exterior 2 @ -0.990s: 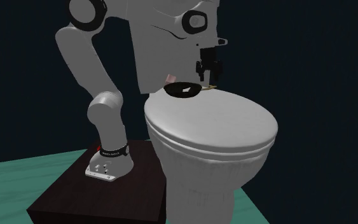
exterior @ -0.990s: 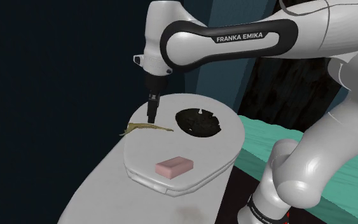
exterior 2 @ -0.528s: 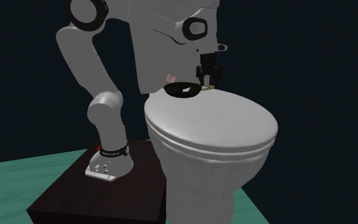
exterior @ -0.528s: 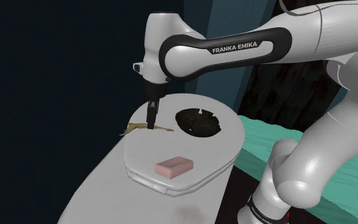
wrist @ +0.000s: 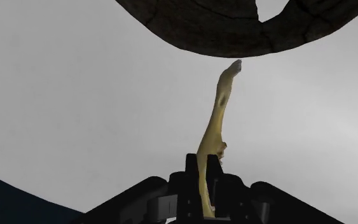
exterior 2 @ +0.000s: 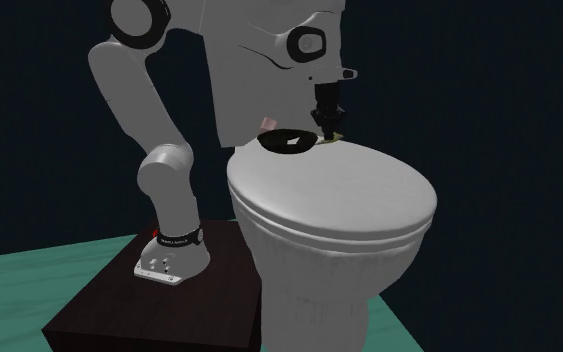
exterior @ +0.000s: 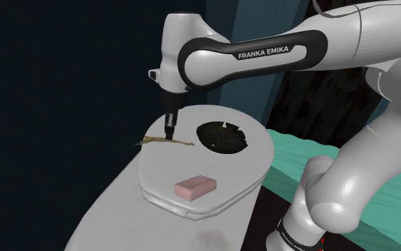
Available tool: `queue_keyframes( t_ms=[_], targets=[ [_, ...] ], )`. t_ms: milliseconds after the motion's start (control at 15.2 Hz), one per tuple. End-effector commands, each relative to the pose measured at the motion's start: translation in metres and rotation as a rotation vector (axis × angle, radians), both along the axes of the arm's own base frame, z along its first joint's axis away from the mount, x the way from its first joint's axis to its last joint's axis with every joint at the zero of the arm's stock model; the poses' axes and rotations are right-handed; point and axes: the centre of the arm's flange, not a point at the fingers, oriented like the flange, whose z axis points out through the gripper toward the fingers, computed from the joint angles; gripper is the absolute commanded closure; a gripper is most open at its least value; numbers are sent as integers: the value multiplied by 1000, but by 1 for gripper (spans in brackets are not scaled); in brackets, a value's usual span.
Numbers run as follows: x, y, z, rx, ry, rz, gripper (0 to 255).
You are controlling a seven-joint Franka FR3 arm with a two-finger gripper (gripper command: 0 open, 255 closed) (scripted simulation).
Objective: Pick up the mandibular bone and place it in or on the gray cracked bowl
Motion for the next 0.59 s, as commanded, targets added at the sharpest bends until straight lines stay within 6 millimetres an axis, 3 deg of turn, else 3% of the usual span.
queue_keyframes(
  t_ms=[0,330,396,528],
  targets=[
    [1,-1,-2,-3,5,-2,255],
    [1,-1,0,0,-1,-1,255],
    [1,-1,0,0,-1,-1,0],
    [14,5,18,52,17,135,0]
  ],
)
